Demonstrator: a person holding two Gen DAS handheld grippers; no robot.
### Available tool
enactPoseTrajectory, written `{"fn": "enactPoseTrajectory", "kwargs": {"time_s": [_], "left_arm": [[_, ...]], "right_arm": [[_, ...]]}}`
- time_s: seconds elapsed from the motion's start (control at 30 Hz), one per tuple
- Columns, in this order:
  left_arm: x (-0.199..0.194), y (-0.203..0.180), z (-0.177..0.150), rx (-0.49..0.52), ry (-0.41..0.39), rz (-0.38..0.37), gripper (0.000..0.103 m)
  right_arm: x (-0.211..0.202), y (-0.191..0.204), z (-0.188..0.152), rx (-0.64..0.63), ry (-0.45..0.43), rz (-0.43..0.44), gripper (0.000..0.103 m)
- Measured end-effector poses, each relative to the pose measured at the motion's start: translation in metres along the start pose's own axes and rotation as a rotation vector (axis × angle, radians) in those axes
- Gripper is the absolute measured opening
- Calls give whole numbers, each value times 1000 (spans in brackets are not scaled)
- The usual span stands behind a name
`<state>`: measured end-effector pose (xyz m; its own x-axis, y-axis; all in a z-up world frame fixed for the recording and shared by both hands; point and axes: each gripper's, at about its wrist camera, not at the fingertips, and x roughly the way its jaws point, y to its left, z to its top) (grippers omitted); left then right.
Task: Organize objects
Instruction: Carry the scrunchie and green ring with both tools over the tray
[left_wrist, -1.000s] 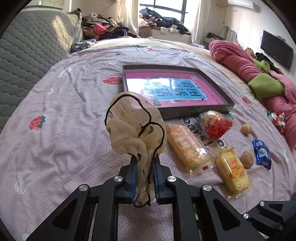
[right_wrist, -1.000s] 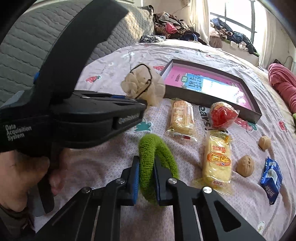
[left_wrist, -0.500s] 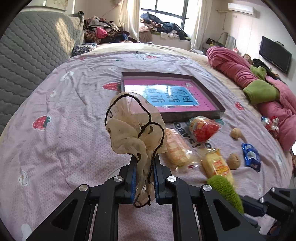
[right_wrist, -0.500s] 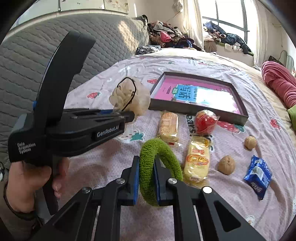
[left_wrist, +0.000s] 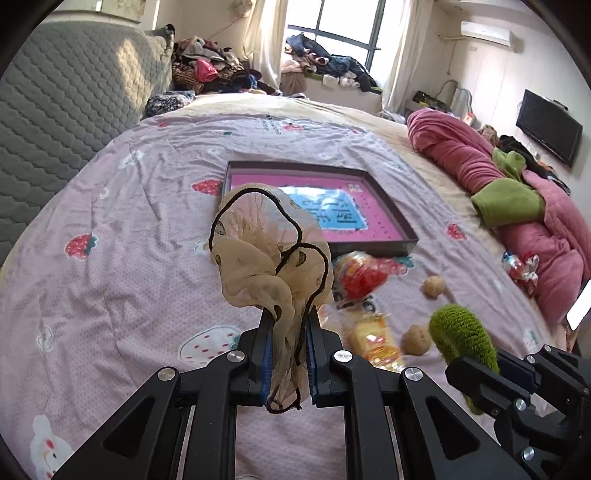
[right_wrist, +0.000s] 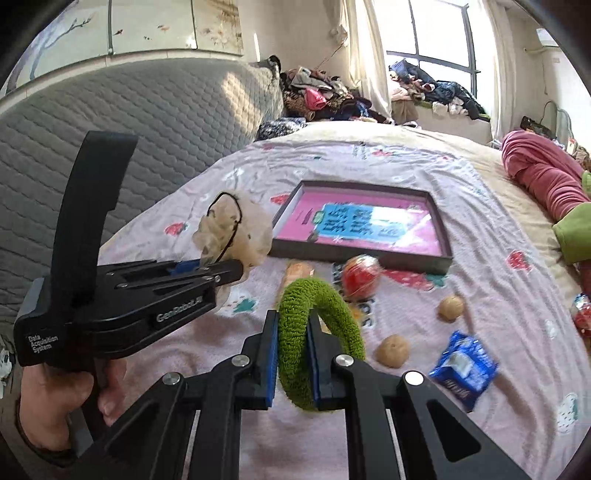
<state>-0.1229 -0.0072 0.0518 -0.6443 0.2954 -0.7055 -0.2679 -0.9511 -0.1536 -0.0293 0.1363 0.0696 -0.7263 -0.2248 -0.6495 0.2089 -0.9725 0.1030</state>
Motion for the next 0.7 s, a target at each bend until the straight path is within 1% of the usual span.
{"fn": "enactPoseTrajectory", "kwargs": {"time_s": [0.13, 0.33, 0.4, 0.7], "left_arm": [[-13, -18, 12, 20, -26, 25, 15], [-26, -33, 27, 43, -54, 47, 15], [-27, -38, 30, 49, -58, 56, 15], [-29, -57, 48, 65, -66, 66, 15]], "right_arm": [[-9, -14, 9, 1, -24, -7, 14], [-19, -27, 25, -16, -63, -16, 14], [-23, -33, 33, -28, -82, -23, 14], [-36, -52, 62, -55, -121, -22, 14]]}}
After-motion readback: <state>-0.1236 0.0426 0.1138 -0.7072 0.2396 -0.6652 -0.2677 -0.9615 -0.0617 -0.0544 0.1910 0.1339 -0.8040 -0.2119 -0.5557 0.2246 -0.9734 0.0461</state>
